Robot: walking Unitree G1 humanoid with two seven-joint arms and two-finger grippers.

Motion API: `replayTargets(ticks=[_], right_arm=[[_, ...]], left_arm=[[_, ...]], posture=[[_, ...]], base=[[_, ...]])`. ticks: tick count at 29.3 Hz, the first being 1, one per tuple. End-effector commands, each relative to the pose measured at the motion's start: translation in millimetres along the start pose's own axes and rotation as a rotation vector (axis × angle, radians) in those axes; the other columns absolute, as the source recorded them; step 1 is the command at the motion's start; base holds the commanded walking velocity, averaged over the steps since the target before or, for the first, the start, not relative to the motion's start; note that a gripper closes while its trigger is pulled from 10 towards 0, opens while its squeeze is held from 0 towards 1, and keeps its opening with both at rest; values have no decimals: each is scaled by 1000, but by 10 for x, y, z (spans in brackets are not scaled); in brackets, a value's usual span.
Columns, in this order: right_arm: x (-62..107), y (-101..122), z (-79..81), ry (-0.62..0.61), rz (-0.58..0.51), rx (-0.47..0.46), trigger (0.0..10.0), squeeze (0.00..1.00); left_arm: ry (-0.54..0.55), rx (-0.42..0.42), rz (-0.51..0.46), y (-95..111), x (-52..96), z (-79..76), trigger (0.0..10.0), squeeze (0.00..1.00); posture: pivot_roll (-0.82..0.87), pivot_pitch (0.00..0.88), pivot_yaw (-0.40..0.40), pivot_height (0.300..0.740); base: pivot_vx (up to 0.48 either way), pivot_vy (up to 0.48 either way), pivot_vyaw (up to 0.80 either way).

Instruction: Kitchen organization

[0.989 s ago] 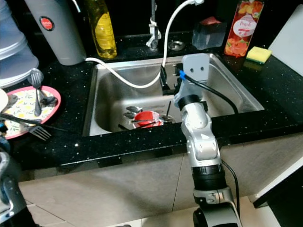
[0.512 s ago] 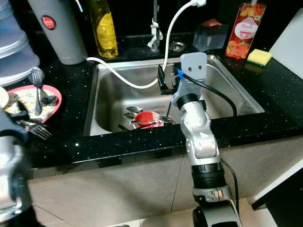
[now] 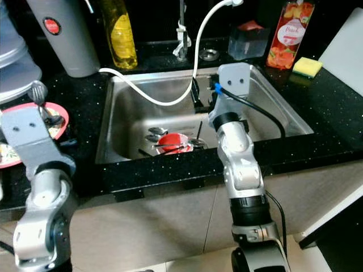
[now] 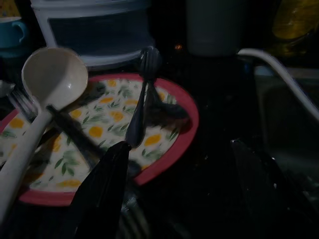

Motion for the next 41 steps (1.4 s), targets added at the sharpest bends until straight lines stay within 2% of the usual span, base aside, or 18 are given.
replayTargets(ticks=[1, 6, 14, 19, 20, 23, 24, 25, 26, 34, 41], right_arm=[[-14, -16, 49, 23, 13, -1, 10000, 0], [-21, -5, 69, 33, 11, -2, 10000, 0], [-42, 11, 85, 38, 5, -4, 10000, 0], [-34, 10, 72, 34, 7, -2, 10000, 0], [-33, 10, 69, 33, 7, -2, 10000, 0], [-33, 10, 68, 32, 7, -1, 10000, 0], [-31, 10, 65, 31, 7, -1, 10000, 0], [-31, 10, 65, 31, 7, -1, 10000, 0], [-30, 9, 64, 31, 8, -1, 10000, 0], [-37, 15, 77, 39, 4, -1, 10000, 0], [-39, 17, 81, 43, 3, 0, 10000, 0]], left_arm=[[25, 53, 44, -131, 84, -40, 10000, 0], [55, 86, 74, -236, 106, 9, 10000, 0], [48, 138, 128, -362, 12, -25, 9686, 0], [29, 138, 135, -387, -12, -100, 8588, 0], [28, 139, 136, -388, -18, -107, 7490, 0], [27, 140, 136, -388, -23, -110, 7490, 0], [33, 143, 143, -403, -30, -103, 2314, 0], [33, 143, 143, -403, -30, -103, 2314, 0], [39, 144, 151, -418, -33, -95, 196, 0], [93, 157, 188, -527, -29, -3, 0, 0], [104, 152, 182, -530, -38, 14, 0, 0]], posture=[[101, 0, 1, 740], [101, 0, -5, 740], [92, 0, -6, 740], [81, 0, -3, 740], [77, 0, -2, 740], [77, 0, -2, 740], [76, 0, -1, 740], [76, 0, -1, 740], [75, 0, -1, 740], [81, 0, -6, 740], [79, 0, -8, 740]], base=[[0, 0, 0], [0, 0, 0], [0, 0, 0], [0, 0, 0], [0, 0, 0], [0, 0, 0], [0, 0, 0], [0, 0, 0], [0, 0, 0], [0, 0, 0], [0, 0, 0]])
Point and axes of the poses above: a point about 5 cm out from each wrist's last joint towards the gripper, its own x axis pointing back from the gripper into the wrist, its own y axis along the axis of the wrist's last joint, z = x × y, the point moved 4 cm from there along -x, pointing out of the wrist towards the gripper, and after that the axes turned 12 degrees about x, right-handed, at the moved point
